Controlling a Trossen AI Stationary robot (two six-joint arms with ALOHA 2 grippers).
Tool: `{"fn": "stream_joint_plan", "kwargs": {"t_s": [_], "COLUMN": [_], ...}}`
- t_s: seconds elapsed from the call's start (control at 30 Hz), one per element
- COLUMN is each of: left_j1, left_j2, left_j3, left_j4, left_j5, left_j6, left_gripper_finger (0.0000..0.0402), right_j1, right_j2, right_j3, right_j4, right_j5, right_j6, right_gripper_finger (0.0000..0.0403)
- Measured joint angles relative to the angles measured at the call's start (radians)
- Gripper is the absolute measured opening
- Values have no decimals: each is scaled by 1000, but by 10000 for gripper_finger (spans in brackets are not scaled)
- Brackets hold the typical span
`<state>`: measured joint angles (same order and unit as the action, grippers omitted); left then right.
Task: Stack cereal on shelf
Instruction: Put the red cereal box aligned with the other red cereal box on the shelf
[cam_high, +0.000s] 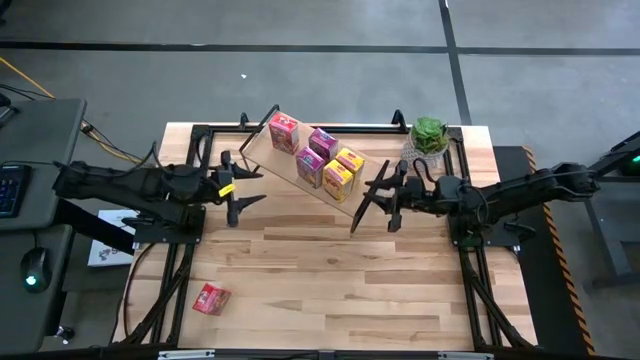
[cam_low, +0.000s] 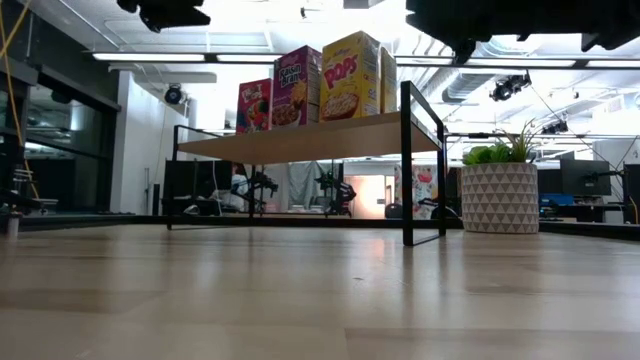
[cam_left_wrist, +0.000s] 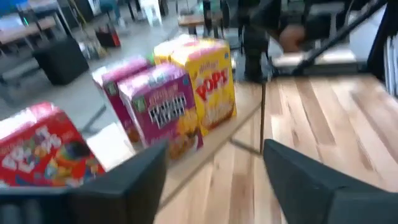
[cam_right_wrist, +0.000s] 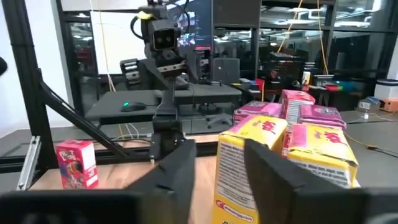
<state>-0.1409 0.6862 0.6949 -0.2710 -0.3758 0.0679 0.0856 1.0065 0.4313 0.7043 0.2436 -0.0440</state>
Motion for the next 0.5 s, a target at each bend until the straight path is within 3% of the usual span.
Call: {"fn": "stream_joint_plan", "kwargs": {"t_s": [0.23,0.37,0.5], "left_j1": [0,-34,-129], "left_j2": [92,174,279], "left_j3": [139,221,294], "left_j4": [-261,-381,-511], "left_j5": [80,203,248], "left_j6": [-127,-274,-411], "left_gripper_finger": [320,327,327], "right_j1": [0,0,0], "right_j2": [0,0,0], "right_j3": [0,0,0], "right_j4": [-10,-20,-28], "right_j5": [-1,-1,9], "right_j6": [0,-7,-21], "right_gripper_finger": [214,229,229]}}
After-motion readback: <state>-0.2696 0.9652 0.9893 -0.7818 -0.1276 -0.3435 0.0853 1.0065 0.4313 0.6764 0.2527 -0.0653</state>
